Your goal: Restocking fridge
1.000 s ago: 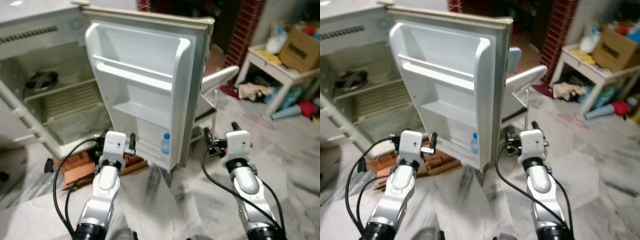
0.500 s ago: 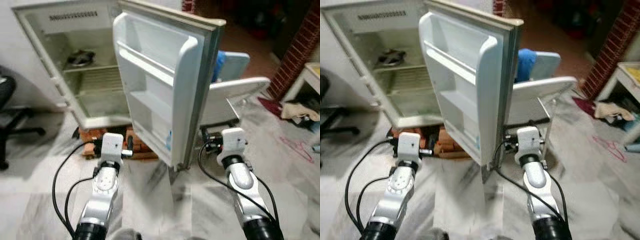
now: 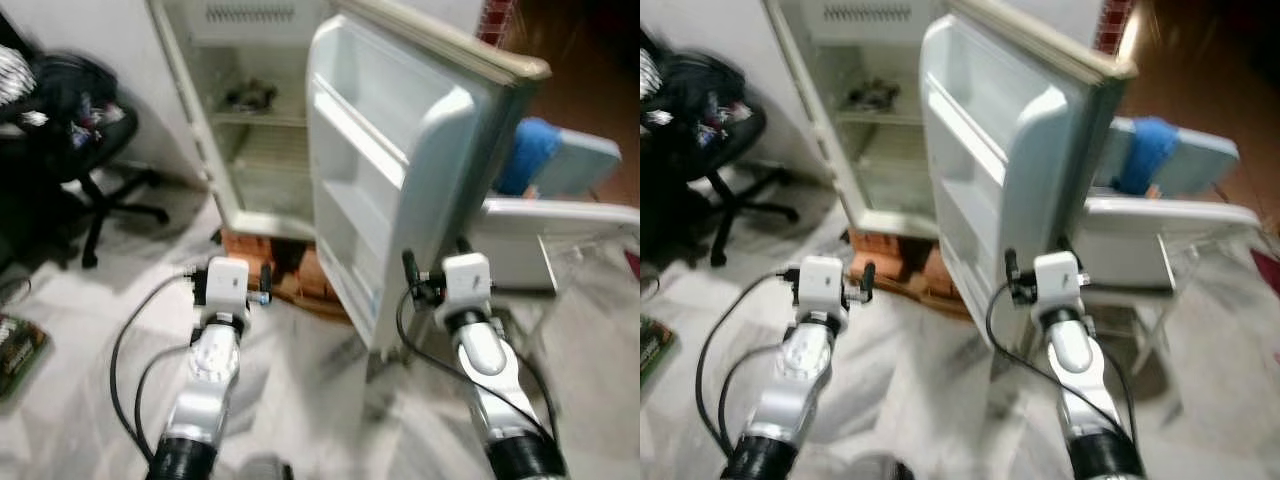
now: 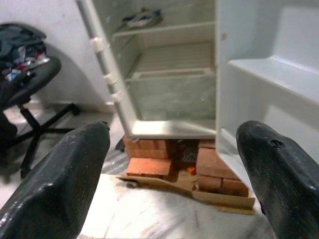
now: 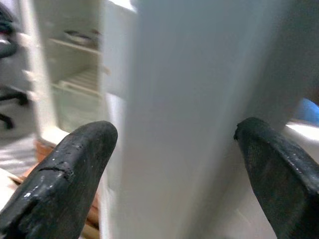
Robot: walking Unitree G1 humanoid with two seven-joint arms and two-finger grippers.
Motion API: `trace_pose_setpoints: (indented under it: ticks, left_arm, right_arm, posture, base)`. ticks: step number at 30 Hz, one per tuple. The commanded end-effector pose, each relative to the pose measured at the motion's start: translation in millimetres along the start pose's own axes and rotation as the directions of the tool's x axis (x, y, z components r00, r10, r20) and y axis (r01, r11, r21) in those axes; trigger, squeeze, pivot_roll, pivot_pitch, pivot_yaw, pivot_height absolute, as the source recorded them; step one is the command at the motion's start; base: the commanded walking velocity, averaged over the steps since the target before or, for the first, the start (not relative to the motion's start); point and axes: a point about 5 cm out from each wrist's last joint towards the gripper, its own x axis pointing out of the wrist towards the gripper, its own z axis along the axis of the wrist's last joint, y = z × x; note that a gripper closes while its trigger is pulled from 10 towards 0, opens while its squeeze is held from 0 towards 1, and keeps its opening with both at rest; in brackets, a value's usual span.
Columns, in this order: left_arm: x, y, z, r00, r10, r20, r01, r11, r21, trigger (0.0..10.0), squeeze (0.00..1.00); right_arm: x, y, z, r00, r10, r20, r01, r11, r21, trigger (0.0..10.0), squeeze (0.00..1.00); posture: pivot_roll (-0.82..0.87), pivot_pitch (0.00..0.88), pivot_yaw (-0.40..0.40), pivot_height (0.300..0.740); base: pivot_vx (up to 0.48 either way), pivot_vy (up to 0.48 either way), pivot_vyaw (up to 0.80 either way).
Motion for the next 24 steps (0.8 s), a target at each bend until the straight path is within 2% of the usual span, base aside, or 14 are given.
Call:
trace_pose_setpoints:
  ticks: [1, 7, 13, 16, 17, 19, 20, 21, 22, 23, 24]
  left_arm:
    - [2.1, -4.2, 6.6, 1.0, -0.015, 0.026, 0.015, 1.0, -0.005, 10.0, 0.0]
    - [-1.4, -1.7, 2.8, 0.999, -0.036, 0.001, 0.036, 0.999, -0.003, 10.0, 0.0]
    - [-8.3, 3.3, -2.1, 0.998, -0.064, -0.018, 0.064, 0.998, 0.002, 10.0, 0.0]
    - [-10.9, 4.8, -3.9, 0.997, -0.071, -0.026, 0.071, 0.997, 0.005, 10.0, 0.0]
    - [-11.2, 5.5, -4.1, 0.997, -0.07, -0.031, 0.07, 0.997, 0.007, 10.0, 0.0]
    - [-11.4, 5.8, -4.4, 0.997, -0.07, -0.036, 0.07, 0.997, 0.009, 10.0, 0.0]
    - [-12.4, 6.5, -5.2, 0.996, -0.071, -0.046, 0.072, 0.997, 0.018, 10.0, 0.0]
    - [-12.4, 6.5, -5.2, 0.996, -0.071, -0.046, 0.072, 0.997, 0.018, 10.0, 0.0]
    - [-15.4, 8.1, -7.7, 0.995, -0.077, -0.062, 0.079, 0.996, 0.029, 10.0, 0.0]
    - [-20.4, 12.3, -11.7, 0.993, -0.079, -0.083, 0.081, 0.996, 0.024, 10.0, 0.0]
    - [-23.4, 15.2, -14.1, 0.992, -0.08, -0.096, 0.082, 0.996, 0.016, 10.0, 0.0]
  right_arm:
    - [-3.2, -1.5, -3.6, 1.0, -0.007, -0.008, 0.007, 1.0, -0.007, 10.0, 0.0]
    - [-2.0, -4.3, -2.0, 0.999, -0.034, 0.002, 0.034, 0.999, -0.033, 10.0, 0.0]
    - [-4.5, -7.4, -1.5, 1.0, -0.031, 0.006, 0.031, 0.999, -0.008, 10.0, 0.0]
    - [-15.8, -1.6, -6.4, 0.993, 0.116, -0.015, -0.115, 0.991, 0.071, 10.0, 0.0]
    - [-20.9, 3.4, -12.4, 0.974, 0.219, -0.054, -0.214, 0.973, 0.09, 10.0, 0.0]
    - [-25.1, 6.2, -17.8, 0.953, 0.289, -0.09, -0.28, 0.954, 0.102, 10.0, 0.0]
    - [-28.1, 2.5, -25.2, 0.938, 0.317, -0.143, -0.311, 0.948, 0.066, 10.0, 0.0]
    - [-28.1, 2.5, -25.2, 0.938, 0.317, -0.143, -0.311, 0.948, 0.066, 10.0, 0.0]
    - [-25.8, -13.5, -31.1, 0.949, 0.254, -0.187, -0.265, 0.964, -0.032, 10.0, 0.0]
    - [-17.6, -31.9, -28.9, 0.971, 0.151, -0.187, -0.167, 0.983, -0.073, 10.0, 0.0]
    - [-12.7, -40.6, -24.7, 0.981, 0.096, -0.169, -0.113, 0.989, -0.092, 10.0, 0.0]
  posture:
    - [-0.02, 0.0, 0.035, 0.74]
    - [-0.02, 0.0, 0.034, 0.74]
    - [-0.01, 0.005, 0.036, 0.74]
    - [-0.01, 0.01, 0.037, 0.74]
    - [-0.01, 0.013, 0.039, 0.74]
    - [-0.01, 0.013, 0.039, 0.74]
    - [-0.02, 0.015, 0.041, 0.74]
    - [-0.02, 0.015, 0.041, 0.74]
    - [-0.01, 0.019, 0.041, 0.74]
    - [-0.01, 0.021, 0.042, 0.74]
    - [-0.01, 0.025, 0.043, 0.74]
  base:
    - [0.27, 0.0, 0.0]
    - [0.0, 0.0, 0.0]
    - [0.0, 0.0, 0.0]
    - [0.0, 0.0, 0.0]
    - [0.0, 0.0, 0.0]
    - [0.0, 0.0, 0.0]
    - [0.0, 0.0, 0.0]
    - [0.0, 0.0, 0.0]
    - [0.0, 0.0, 0.0]
    - [0.0, 0.0, 0.0]
    - [0.0, 0.0, 0.0]
